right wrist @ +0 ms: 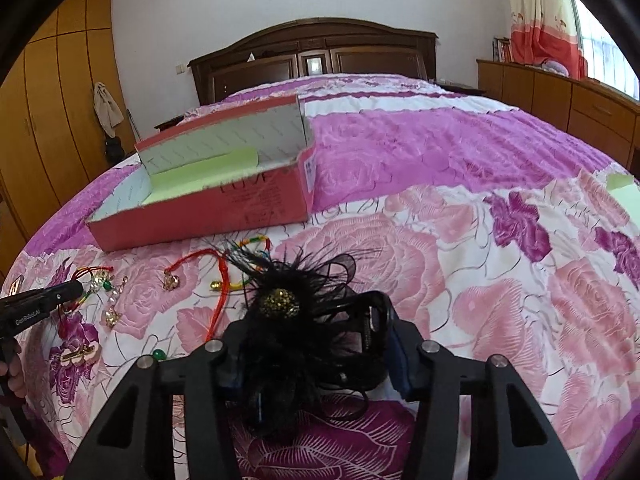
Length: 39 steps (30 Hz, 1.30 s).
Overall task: Organize jewelry
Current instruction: 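Grasp the black feather hair clip with the right gripper while the left grasps the orange braided bracelet, then carry the feather clip and braided bracelet into the pink shoebox with both grippers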
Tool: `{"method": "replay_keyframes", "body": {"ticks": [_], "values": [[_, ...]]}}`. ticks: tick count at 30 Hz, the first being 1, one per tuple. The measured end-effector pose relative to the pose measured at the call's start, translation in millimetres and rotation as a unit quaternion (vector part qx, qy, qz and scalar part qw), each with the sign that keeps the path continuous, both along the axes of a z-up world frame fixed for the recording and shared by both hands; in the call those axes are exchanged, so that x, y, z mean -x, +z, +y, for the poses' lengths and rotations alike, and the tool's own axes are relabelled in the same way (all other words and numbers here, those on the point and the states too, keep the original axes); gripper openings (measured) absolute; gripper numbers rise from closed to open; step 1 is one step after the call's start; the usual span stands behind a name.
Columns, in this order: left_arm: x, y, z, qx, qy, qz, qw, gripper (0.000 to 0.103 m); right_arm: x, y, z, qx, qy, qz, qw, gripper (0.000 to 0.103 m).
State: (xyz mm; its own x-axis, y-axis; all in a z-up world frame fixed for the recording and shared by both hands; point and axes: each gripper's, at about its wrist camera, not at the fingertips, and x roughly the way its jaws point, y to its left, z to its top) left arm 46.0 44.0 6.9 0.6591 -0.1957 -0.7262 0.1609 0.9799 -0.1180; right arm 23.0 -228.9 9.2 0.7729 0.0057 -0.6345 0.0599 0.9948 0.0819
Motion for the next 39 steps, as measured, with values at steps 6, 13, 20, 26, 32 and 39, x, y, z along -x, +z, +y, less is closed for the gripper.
{"method": "replay_keyframes", "body": {"ticks": [6, 13, 20, 26, 32, 39], "values": [[9.5, 25.6, -9.4, -0.002, -0.013, -0.038, 0.9992, 0.000, 4.5, 18.2, 1.8, 0.005, 0.006, -0.024, 1.000, 0.055], [11.9, 57.6, -23.5, -0.002, -0.033, -0.086, 0.9957, 0.000, 4.9, 42.2, 10.6, 0.010, 0.025, -0.058, 0.998, 0.055], [-7.7, 72.8, -31.2, 0.007, -0.038, -0.105, 0.9937, 0.000, -8.8, 64.0, 20.0, 0.008, 0.045, -0.086, 0.995, 0.055], [-32.6, 80.1, -39.1, -0.002, -0.037, -0.121, 0.9920, 0.000, -38.4, 80.2, 28.6, 0.013, 0.061, -0.103, 0.993, 0.055], [-62.0, 79.5, -44.0, -0.001, -0.033, -0.118, 0.9924, 0.000, -76.8, 84.6, 31.7, 0.001, 0.066, -0.095, 0.993, 0.055], [-95.3, 69.5, -53.8, -0.016, -0.031, -0.109, 0.9935, 0.000, -130.4, 75.7, 30.0, -0.011, 0.063, -0.052, 0.997, 0.055]]}}
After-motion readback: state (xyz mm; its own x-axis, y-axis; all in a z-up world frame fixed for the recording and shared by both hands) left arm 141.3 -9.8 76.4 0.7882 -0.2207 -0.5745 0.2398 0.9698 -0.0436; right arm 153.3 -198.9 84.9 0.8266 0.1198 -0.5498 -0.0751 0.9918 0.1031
